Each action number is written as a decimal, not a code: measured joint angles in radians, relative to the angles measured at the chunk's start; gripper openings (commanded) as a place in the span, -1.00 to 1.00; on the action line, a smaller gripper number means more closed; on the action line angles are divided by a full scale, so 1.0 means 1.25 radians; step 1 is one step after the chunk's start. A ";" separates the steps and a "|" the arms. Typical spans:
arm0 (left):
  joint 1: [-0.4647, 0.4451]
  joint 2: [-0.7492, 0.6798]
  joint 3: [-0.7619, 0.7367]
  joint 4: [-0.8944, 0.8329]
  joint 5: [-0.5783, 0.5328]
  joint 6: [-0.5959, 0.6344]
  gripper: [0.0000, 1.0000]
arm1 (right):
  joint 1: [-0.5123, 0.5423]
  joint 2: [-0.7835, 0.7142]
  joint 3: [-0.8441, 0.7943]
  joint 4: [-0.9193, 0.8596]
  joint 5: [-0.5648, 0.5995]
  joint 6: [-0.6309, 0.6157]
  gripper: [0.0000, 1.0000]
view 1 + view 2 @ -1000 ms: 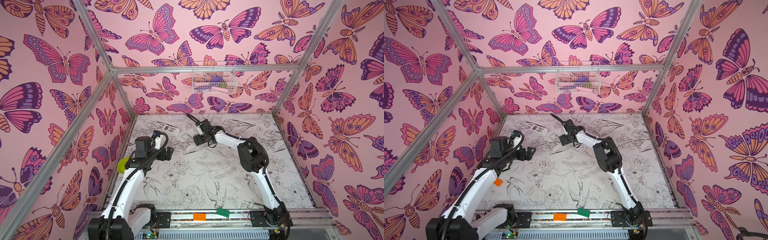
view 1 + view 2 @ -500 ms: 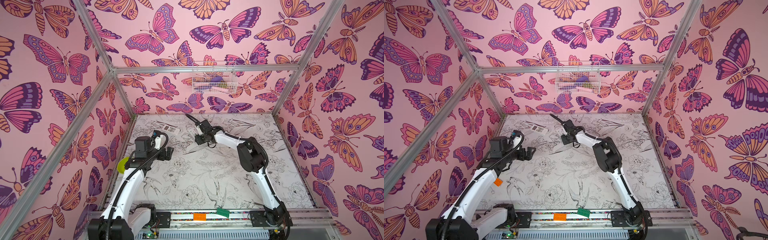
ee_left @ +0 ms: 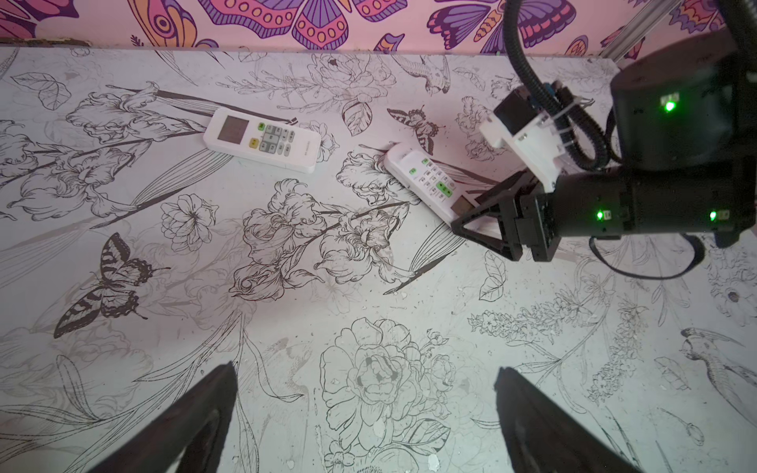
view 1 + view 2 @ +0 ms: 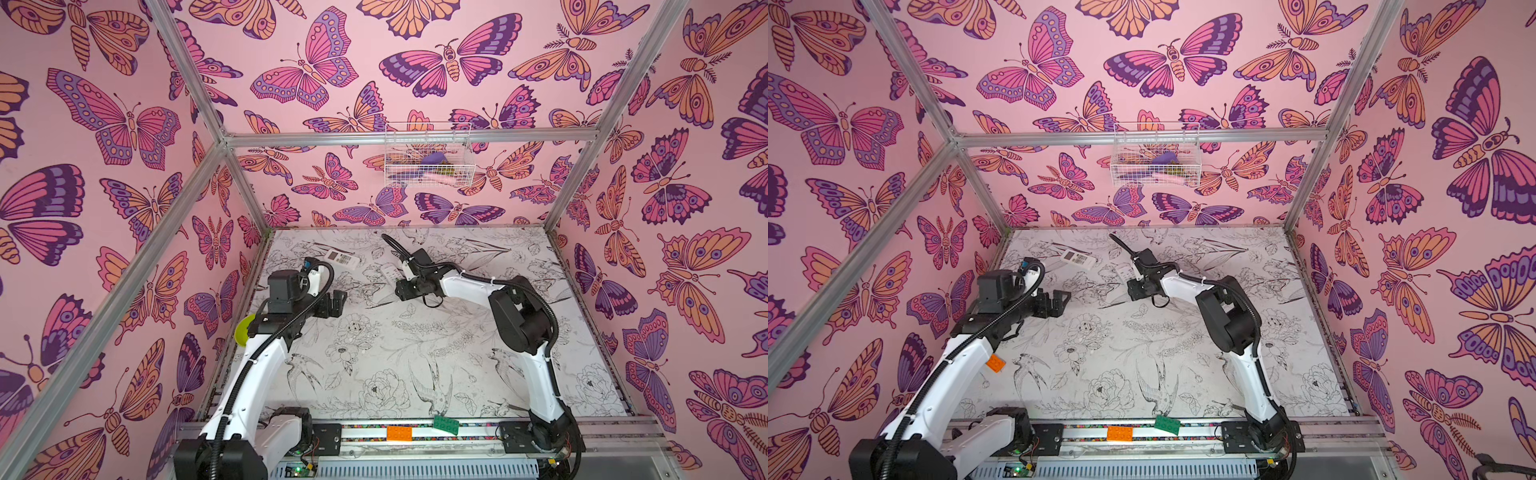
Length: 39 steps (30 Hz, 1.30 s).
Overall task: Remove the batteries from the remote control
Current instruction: 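Close the right gripper on the remote's display end and lift it, then raise the remote upright with the right gripper while the left gripper grasps its top end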
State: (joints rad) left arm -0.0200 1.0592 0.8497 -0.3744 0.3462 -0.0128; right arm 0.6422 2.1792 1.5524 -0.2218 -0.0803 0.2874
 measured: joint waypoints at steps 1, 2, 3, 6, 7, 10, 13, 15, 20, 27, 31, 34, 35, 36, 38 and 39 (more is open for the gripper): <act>-0.002 0.006 0.026 -0.013 0.005 -0.009 1.00 | 0.000 -0.015 -0.018 0.013 -0.003 0.016 -0.04; -0.005 0.013 0.054 -0.022 0.008 -0.018 1.00 | 0.000 -0.029 -0.033 0.027 -0.005 0.031 -0.04; -0.009 0.024 0.087 -0.032 0.015 -0.024 1.00 | 0.000 -0.046 -0.054 0.047 -0.007 0.050 -0.04; -0.022 0.058 0.179 -0.051 0.048 -0.049 1.00 | -0.001 -0.099 -0.115 0.114 -0.016 0.111 -0.04; -0.025 0.070 0.207 -0.056 0.064 -0.063 1.00 | -0.002 -0.116 -0.134 0.135 -0.020 0.133 -0.04; -0.033 0.111 0.271 -0.058 0.099 -0.108 1.00 | -0.004 -0.168 -0.201 0.218 -0.023 0.198 -0.07; -0.045 0.145 0.290 -0.041 0.113 -0.189 1.00 | -0.005 -0.215 -0.274 0.299 -0.020 0.265 -0.08; -0.048 0.154 0.263 -0.003 0.131 -0.262 1.00 | -0.006 -0.237 -0.313 0.337 -0.017 0.305 -0.08; -0.048 0.154 0.097 0.138 0.185 -0.424 0.96 | 0.009 -0.289 -0.420 0.436 0.014 0.399 -0.09; -0.067 0.174 -0.007 0.239 0.198 -0.534 0.95 | 0.092 -0.298 -0.455 0.525 0.063 0.479 -0.11; -0.101 0.207 -0.008 0.288 0.191 -0.563 0.89 | 0.135 -0.298 -0.454 0.544 0.074 0.488 -0.11; -0.122 0.222 -0.023 0.314 0.180 -0.584 0.82 | 0.155 -0.298 -0.454 0.557 0.083 0.494 -0.12; -0.127 0.223 -0.029 0.319 0.176 -0.587 0.79 | 0.159 -0.298 -0.454 0.560 0.084 0.495 -0.12; -0.131 0.226 -0.035 0.322 0.171 -0.592 0.76 | 0.164 -0.298 -0.454 0.564 0.085 0.497 -0.12; -0.133 0.229 -0.041 0.323 0.162 -0.600 0.70 | 0.167 -0.298 -0.453 0.565 0.085 0.498 -0.12; -0.134 0.233 -0.042 0.324 0.158 -0.604 0.65 | 0.168 -0.298 -0.453 0.569 0.085 0.500 -0.12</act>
State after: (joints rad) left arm -0.1875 1.3510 0.7979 0.0307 0.5434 -0.7677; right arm 0.8528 1.8069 0.9863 0.4896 0.0261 0.9123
